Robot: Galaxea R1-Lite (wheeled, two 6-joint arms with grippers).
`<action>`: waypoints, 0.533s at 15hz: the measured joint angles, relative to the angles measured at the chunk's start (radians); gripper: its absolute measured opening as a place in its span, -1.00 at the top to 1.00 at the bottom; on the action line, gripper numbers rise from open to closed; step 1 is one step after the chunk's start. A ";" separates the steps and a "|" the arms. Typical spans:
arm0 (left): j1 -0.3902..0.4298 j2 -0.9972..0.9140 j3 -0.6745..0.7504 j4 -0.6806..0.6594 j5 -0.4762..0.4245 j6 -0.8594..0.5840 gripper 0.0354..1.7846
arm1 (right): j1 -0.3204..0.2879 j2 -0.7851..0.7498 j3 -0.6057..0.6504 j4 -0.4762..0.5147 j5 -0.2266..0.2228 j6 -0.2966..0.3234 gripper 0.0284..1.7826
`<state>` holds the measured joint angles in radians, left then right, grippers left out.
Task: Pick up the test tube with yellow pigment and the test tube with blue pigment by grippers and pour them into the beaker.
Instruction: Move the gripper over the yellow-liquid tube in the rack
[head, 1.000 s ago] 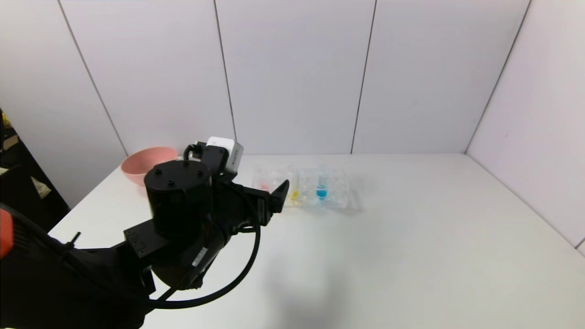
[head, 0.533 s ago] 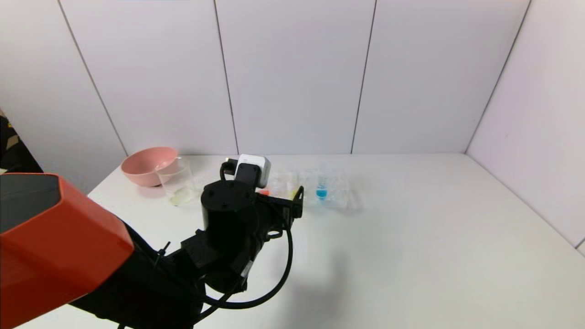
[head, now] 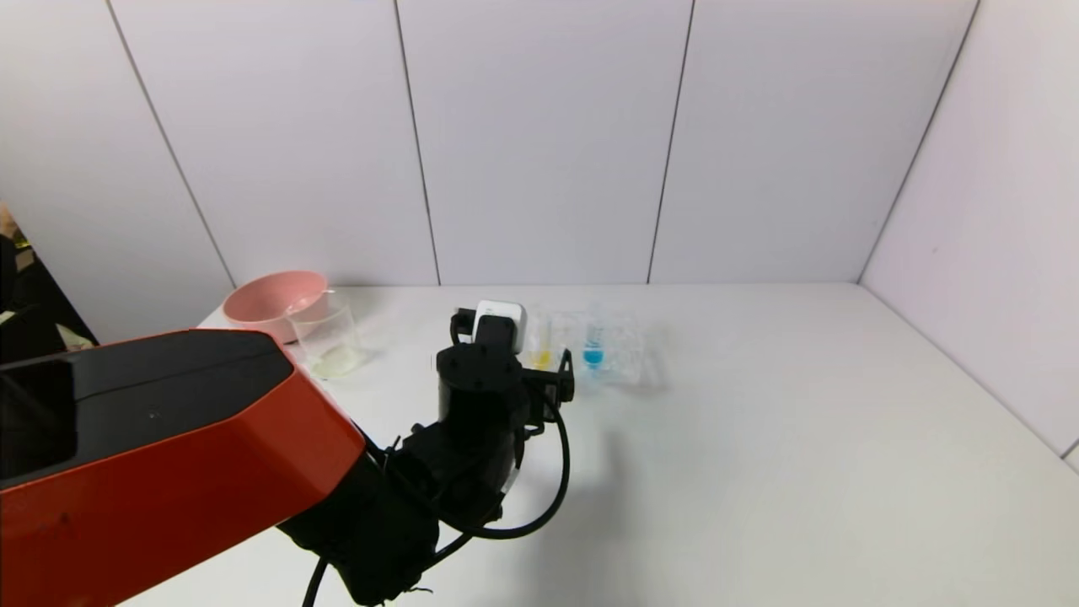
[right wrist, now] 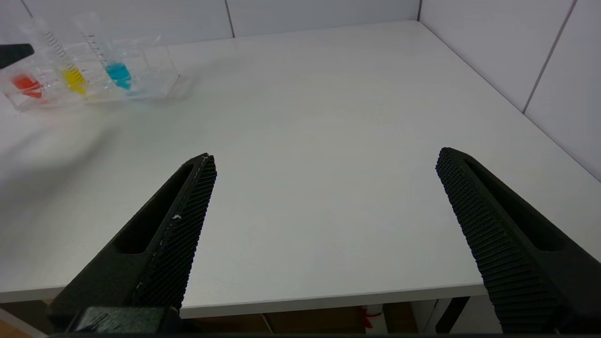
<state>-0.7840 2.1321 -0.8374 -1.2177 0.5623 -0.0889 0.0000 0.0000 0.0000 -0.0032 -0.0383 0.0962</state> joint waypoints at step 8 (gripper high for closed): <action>0.023 0.070 -0.114 0.032 -0.001 -0.017 -0.97 | 0.000 0.000 0.000 0.000 0.000 -0.001 -0.92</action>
<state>-0.7609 2.2019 -0.9511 -1.1853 0.5613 -0.1062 0.0000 0.0000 0.0000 -0.0032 -0.0383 0.0955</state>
